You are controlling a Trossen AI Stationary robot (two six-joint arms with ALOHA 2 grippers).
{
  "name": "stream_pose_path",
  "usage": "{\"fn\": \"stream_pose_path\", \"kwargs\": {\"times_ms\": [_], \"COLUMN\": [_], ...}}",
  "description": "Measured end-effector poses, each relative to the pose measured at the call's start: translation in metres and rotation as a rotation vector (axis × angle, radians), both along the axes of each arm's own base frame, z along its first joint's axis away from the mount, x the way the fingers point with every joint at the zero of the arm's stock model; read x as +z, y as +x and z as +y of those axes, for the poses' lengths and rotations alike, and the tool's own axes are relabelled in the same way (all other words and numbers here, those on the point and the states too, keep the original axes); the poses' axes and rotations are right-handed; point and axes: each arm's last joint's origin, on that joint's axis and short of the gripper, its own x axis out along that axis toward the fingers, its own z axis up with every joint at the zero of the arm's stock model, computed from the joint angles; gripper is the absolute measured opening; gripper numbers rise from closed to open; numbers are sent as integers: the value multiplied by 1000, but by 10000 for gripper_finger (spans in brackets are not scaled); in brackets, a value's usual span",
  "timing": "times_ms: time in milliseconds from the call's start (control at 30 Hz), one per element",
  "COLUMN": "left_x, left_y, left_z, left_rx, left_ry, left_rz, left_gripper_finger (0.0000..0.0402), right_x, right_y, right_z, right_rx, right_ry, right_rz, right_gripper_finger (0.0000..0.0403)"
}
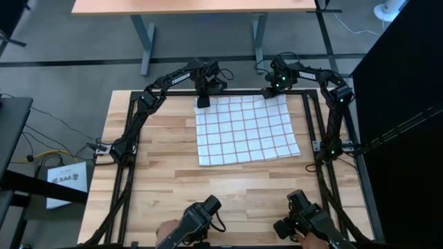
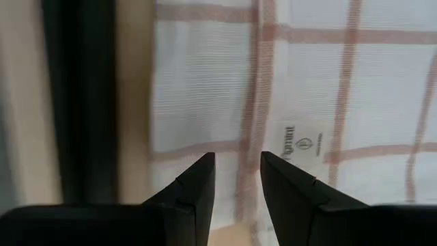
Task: Roll towel
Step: Fold the white striped towel
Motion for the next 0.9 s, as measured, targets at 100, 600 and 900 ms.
{"fn": "stream_pose_path", "kwargs": {"times_ms": [100, 600, 900], "left_x": [-8, -5, 15], "left_y": [-4, -3, -2], "left_z": [0, -2, -4], "left_rx": [-1, 44, 100], "left_ry": [-34, -58, -21], "left_rz": [-3, 32, 88], "left_gripper_finger": [103, 9, 5], "right_x": [0, 0, 0], "right_y": [0, 0, -1], "right_z": [0, 0, 0], "right_rx": [7, 29, 34], "right_ry": [-2, -6, -5], "right_rz": [1, 4, 7], "right_gripper_finger": [98, 98, 98]}}
